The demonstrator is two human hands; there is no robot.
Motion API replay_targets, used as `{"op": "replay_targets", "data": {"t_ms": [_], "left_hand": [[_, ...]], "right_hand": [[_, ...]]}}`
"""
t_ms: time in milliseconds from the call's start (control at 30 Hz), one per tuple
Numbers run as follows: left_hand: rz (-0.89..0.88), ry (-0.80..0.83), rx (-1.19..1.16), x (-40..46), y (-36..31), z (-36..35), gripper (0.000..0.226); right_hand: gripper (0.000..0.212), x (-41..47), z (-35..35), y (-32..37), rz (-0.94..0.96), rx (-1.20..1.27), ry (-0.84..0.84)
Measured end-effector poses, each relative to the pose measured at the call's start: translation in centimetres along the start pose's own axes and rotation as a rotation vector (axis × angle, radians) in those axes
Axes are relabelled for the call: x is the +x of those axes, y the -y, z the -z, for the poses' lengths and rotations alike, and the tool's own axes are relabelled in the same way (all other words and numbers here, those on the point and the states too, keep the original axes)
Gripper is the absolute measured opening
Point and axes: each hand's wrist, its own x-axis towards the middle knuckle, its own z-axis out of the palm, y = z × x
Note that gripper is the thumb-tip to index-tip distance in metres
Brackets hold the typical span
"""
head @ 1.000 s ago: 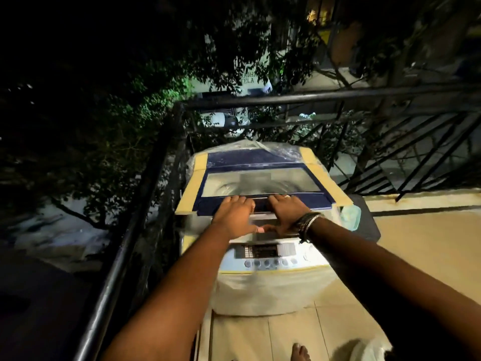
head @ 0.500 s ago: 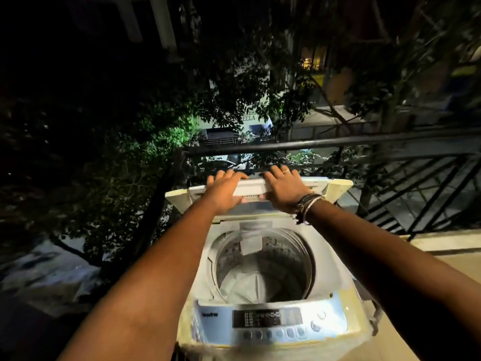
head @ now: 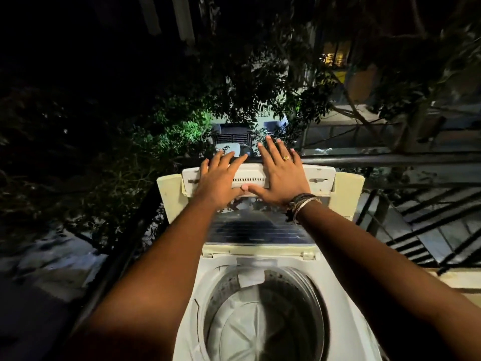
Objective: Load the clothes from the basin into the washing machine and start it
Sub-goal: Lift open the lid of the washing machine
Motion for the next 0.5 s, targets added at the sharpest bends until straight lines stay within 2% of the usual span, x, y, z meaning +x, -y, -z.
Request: {"op": "replay_targets", "data": {"t_ms": [333,500], "left_hand": [[-0.036,-0.042,-0.208,4.8,3.2,-4.1,0.082],[-0.068,-0.081,-0.261,5.8,4.0,-5.7,0.08]], "right_hand": [[0.106,4.2,-4.1,-1.8,0.0,-0.015,-0.114],[0.093,5.0,-5.7,-2.0,-0.025,-0.051,-0.169]]}}
